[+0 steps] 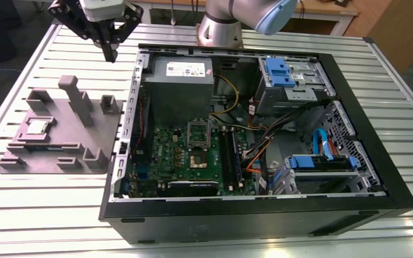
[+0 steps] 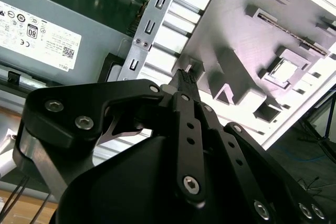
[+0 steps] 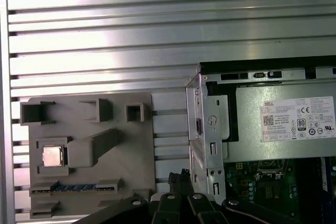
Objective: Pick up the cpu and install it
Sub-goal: 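Reach for the cpu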
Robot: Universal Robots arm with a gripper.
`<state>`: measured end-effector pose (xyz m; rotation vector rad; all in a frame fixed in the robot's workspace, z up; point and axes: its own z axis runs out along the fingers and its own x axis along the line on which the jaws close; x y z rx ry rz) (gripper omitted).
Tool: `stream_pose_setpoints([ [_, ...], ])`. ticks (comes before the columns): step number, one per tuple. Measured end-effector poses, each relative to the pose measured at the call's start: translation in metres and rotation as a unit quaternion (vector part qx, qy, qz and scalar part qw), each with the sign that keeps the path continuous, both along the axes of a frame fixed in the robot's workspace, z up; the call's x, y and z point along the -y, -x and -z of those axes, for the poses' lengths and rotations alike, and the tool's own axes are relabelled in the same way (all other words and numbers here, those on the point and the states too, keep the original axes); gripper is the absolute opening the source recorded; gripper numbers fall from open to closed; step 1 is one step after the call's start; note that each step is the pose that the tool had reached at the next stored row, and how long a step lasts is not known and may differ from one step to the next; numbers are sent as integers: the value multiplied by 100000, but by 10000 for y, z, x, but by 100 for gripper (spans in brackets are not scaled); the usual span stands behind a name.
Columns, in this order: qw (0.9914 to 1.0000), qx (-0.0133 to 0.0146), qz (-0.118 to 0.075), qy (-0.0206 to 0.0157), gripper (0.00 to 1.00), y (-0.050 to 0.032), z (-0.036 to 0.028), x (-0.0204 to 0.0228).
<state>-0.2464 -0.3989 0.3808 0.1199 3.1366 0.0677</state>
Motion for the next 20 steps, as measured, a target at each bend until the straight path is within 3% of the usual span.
stream_pose_setpoints([
  [20,100000,-2,-5,4,10,94,0,0],
])
